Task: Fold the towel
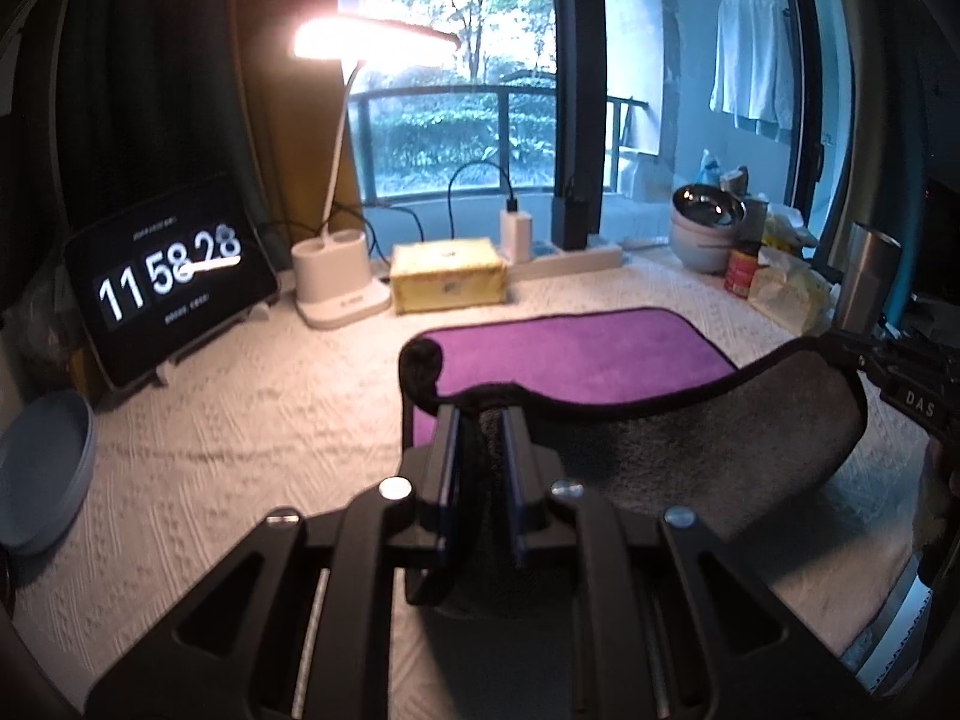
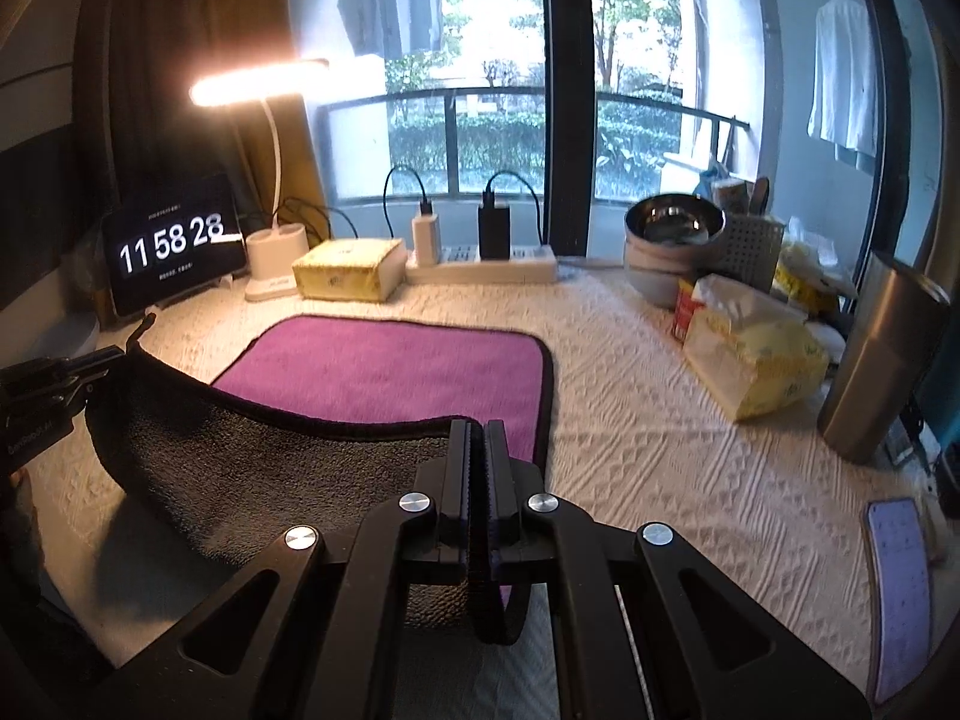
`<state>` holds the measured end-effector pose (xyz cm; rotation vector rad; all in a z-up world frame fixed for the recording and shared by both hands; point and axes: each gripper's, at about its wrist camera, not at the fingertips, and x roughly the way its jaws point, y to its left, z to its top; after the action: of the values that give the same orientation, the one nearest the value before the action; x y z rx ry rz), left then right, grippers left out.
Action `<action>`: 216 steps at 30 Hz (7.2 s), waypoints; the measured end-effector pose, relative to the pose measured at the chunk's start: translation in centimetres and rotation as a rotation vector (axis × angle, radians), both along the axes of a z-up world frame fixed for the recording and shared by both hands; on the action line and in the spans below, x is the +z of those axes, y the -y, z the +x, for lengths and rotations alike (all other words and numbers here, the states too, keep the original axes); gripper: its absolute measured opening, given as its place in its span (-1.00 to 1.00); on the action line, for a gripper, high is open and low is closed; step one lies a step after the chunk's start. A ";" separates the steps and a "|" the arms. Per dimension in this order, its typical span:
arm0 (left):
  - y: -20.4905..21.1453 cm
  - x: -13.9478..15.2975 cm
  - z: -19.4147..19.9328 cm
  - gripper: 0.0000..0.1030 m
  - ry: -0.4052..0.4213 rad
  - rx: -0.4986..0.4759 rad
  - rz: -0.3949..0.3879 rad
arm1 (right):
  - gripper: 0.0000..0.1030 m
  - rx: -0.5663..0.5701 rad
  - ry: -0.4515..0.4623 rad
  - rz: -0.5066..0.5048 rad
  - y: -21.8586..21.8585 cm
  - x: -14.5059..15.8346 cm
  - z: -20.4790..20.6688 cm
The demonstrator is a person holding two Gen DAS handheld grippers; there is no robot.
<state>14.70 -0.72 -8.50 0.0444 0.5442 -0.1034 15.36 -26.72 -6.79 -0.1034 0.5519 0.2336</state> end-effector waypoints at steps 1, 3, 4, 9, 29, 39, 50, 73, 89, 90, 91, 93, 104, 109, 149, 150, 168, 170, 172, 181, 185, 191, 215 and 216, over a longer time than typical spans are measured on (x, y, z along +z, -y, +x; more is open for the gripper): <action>0.0 0.3 0.3 -0.71 0.009 -0.001 0.004 | -0.91 0.000 0.009 -0.001 0.0 0.3 0.3; -0.1 0.7 0.8 -0.71 0.022 -0.003 0.009 | -0.91 -0.001 0.022 -0.003 0.0 0.7 0.8; -0.1 0.8 1.0 -0.71 0.027 -0.004 0.013 | -0.91 -0.001 0.027 -0.003 -0.1 0.9 1.1; -0.2 1.3 2.4 -0.71 0.044 -0.006 0.016 | -0.92 0.000 0.053 -0.002 -0.4 1.7 2.7; -0.5 1.2 8.4 -0.71 0.048 0.000 0.007 | -0.92 -0.019 0.074 -0.024 -1.9 2.0 8.3; -0.7 0.8 12.1 -0.71 0.032 0.004 -0.002 | -0.92 -0.043 0.062 -0.045 -2.3 1.6 11.7; -0.6 -1.2 16.5 -0.71 -0.036 0.018 0.010 | -0.92 -0.062 0.012 -0.047 -2.9 0.3 15.9; -1.1 -5.4 21.1 -0.69 -0.206 0.071 0.013 | -0.91 -0.089 -0.149 -0.096 -3.0 -4.0 20.8; -1.2 -6.4 21.8 -0.44 -0.270 0.116 0.036 | -0.45 -0.136 -0.224 -0.094 -2.6 -5.4 21.6; -1.3 -6.3 21.7 -0.36 -0.270 0.116 0.033 | -0.33 -0.138 -0.224 -0.095 -2.7 -5.4 21.6; -1.4 -6.3 21.5 -0.32 -0.270 0.115 0.029 | -0.30 -0.141 -0.219 -0.097 -2.7 -5.3 21.5; -1.6 -6.1 21.1 0.18 -0.266 0.118 0.016 | -0.21 -0.148 -0.211 -0.099 -2.7 -5.2 21.4; -2.5 -4.3 19.1 0.59 -0.231 0.137 -0.061 | 0.23 -0.205 -0.158 -0.059 -1.6 -4.0 20.0; -2.5 -3.4 17.2 0.59 -0.184 0.143 -0.042 | 0.37 -0.218 -0.125 -0.068 -1.5 -2.7 18.9; -2.0 3.8 -0.3 0.59 -0.094 0.145 -0.064 | 0.37 -0.098 0.002 0.000 -2.7 3.7 -0.1; -2.0 3.8 -0.6 0.59 -0.093 0.144 -0.065 | 0.37 -0.098 0.005 -0.003 -2.6 3.8 -0.6; -1.0 4.6 -4.8 0.59 -0.016 0.139 -0.031 | 0.37 -0.086 0.060 -0.041 -1.9 3.6 -6.7; -1.0 4.9 -5.3 0.59 0.002 0.134 -0.035 | 0.37 -0.089 0.071 -0.036 -1.7 3.9 -7.1; -1.3 5.2 -5.6 0.59 0.003 0.118 -0.066 | 0.37 -0.094 0.089 -0.031 -1.6 4.2 -7.7; -2.2 6.7 -8.4 0.59 0.139 0.123 -0.085 | 0.37 -0.112 0.152 -0.012 -1.1 6.0 -9.6; -2.7 7.0 -9.3 0.59 0.195 0.139 -0.075 | 0.37 -0.110 0.175 -0.014 -1.3 6.7 -10.3; -3.1 7.3 -10.3 0.59 0.246 0.159 -0.050 | 0.37 -0.111 0.195 -0.008 -1.3 7.1 -10.7; -2.1 7.8 -11.5 0.76 0.316 0.134 -0.043 | 0.37 -0.103 0.221 -0.026 -1.4 7.4 -11.4; -2.1 7.8 -11.6 0.76 0.320 0.134 -0.044 | 0.37 -0.103 0.221 -0.026 -1.5 7.4 -11.4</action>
<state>3.15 1.42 -0.69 -0.0184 0.2241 0.0229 3.96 -25.25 0.63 -0.1242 0.3393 0.1126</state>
